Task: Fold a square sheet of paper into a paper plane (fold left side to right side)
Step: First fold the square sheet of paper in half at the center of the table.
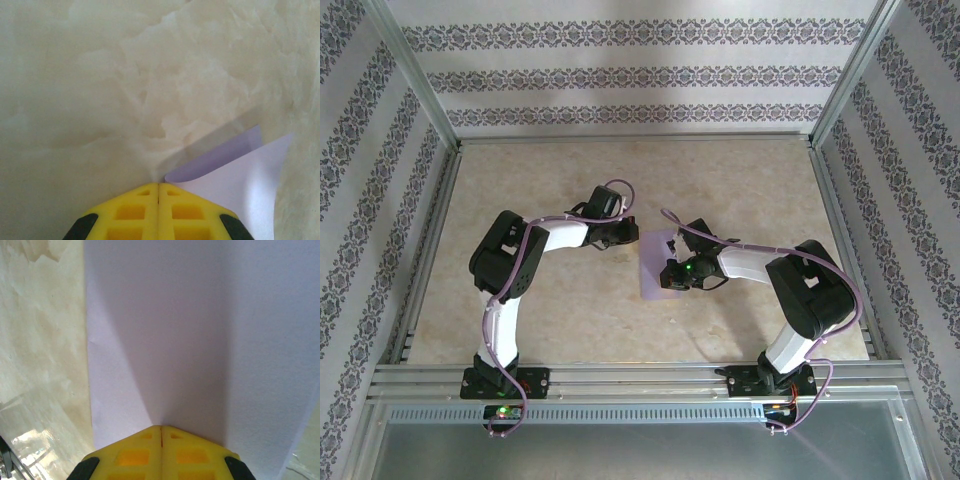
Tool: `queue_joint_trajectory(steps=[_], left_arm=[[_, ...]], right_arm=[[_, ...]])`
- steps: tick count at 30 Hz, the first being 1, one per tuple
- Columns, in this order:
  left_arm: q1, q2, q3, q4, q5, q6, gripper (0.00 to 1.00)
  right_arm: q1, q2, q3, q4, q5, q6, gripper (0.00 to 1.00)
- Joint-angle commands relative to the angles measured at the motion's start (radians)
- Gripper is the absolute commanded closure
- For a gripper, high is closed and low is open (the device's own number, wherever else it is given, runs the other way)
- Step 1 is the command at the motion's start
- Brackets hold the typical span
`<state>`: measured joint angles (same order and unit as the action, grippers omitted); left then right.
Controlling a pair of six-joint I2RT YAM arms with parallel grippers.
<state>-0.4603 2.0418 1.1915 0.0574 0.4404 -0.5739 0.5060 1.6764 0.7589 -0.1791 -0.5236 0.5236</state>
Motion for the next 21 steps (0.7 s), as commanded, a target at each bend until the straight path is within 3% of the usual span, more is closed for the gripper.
queue_joint_trajectory(steps=[1,10,21], left_arm=[[0.017,-0.078,-0.053,0.009,-0.046,0.027,1.00],[-0.027,-0.271,-0.205,0.086,0.025,-0.001,1.00],[-0.092,-0.069,-0.079,0.168,0.072,-0.055,1.00]], right_arm=[[-0.009,0.035,-0.049,-0.156,0.111,-0.019,1.00],[-0.012,0.036,-0.049,-0.154,0.112,-0.022,1.00],[-0.011,0.051,-0.044,-0.152,0.114,-0.023,1.00]])
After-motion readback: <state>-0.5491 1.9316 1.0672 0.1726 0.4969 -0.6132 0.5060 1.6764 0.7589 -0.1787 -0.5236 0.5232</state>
